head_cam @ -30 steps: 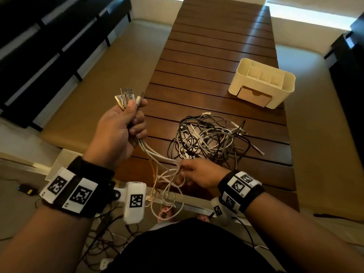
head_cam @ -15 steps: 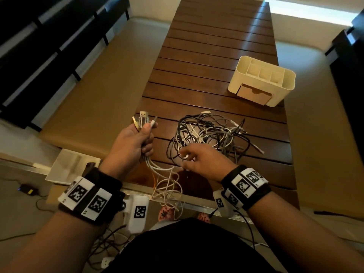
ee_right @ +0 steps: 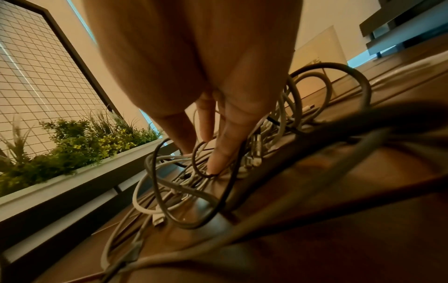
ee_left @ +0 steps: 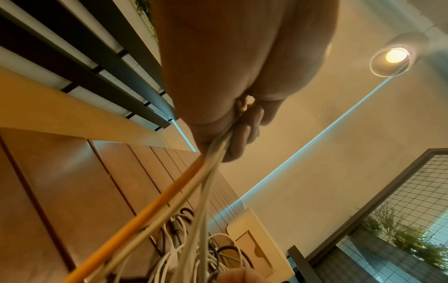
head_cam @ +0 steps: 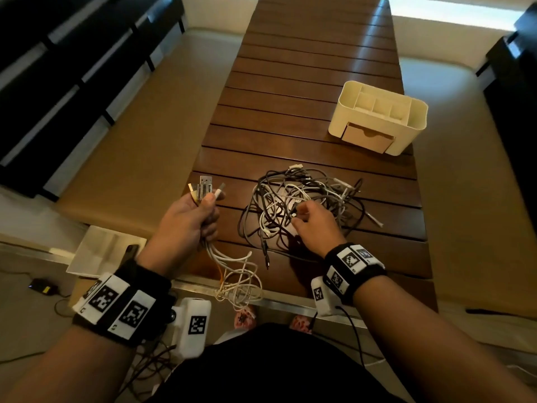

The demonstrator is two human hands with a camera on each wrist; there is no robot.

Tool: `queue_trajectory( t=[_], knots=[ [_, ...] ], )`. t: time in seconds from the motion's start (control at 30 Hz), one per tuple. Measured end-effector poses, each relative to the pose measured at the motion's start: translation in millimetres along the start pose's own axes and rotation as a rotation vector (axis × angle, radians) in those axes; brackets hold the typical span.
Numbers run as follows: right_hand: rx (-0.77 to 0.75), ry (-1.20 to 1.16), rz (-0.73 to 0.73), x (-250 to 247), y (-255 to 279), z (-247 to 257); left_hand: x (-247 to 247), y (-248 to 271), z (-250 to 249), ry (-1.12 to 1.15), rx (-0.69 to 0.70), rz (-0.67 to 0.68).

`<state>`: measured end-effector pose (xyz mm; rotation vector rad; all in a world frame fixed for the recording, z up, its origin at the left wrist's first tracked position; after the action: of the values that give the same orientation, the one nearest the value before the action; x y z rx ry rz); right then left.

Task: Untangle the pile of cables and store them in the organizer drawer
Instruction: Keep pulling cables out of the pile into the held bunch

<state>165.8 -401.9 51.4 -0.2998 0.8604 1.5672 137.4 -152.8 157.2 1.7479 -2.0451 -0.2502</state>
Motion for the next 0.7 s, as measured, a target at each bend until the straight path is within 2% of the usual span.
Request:
queue_trajectory(
  t=[0.17,0.27,0.37,0.47,0.6,0.7],
  knots=[
    [-0.150,0.053,-0.013,-2,3,17,7,-4,-3,-0.015,0.008,0.012],
    [-0.293,0.241,-0.021,0,-1,26,10,-5,-4,-0.014,0.012,0.015],
    [-0.297,0.556,0.006,7,-10,26,11,-6,-4,0.009,0.015,0.016],
    [-0.274,0.689,0.000,5,-13,26,13,-10,-4,0.018,0.034,0.020],
    [-0.262,0.714,0.051,0,-11,22,17,-15,-3,0.030,0.060,0.015],
    [-0.207,0.473,0.150,-12,-6,25,19,-18,-3,0.037,0.062,0.030]
  ],
)
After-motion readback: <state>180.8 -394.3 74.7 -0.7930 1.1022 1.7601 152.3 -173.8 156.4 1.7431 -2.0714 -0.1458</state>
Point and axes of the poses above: each hand's wrist, its own y-axis away from the middle knuckle, its own x-axis out of the palm, z = x × y, the point moved 4 cm from there along -y, towards the middle knuckle, and after that the axes turned 5 degrees about z, right-handed, at the moved point
